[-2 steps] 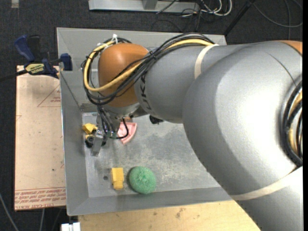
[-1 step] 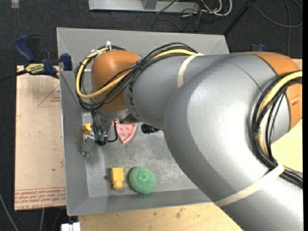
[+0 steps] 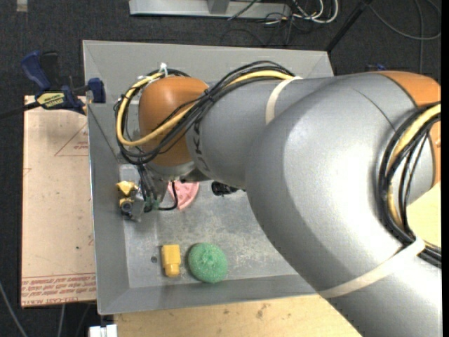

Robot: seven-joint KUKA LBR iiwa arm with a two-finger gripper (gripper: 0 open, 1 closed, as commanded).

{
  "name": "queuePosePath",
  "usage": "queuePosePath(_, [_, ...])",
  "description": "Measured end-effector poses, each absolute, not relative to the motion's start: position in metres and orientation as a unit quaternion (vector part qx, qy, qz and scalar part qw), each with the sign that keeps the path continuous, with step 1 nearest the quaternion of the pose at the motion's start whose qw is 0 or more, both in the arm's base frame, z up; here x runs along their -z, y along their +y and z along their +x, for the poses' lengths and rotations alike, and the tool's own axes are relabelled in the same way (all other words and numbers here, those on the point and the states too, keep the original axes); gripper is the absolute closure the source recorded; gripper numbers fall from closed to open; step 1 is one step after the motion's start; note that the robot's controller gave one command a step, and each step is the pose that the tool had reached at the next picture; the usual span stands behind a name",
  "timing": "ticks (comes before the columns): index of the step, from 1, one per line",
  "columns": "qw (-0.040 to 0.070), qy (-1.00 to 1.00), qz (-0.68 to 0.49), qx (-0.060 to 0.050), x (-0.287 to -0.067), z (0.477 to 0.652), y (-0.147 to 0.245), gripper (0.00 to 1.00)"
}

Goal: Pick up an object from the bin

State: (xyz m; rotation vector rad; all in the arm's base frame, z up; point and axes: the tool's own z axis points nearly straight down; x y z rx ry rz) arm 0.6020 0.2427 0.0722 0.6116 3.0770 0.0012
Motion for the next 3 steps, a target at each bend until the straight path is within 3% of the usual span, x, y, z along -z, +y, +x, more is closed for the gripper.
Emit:
queuePosePath(2, [-0.001, 0.981, 0.195, 0.001, -0.080, 0.600, 0.242, 1.00])
queuePosePath(3, [-0.001, 0.981, 0.195, 0.000, -0.096, 0.600, 0.243, 1.00])
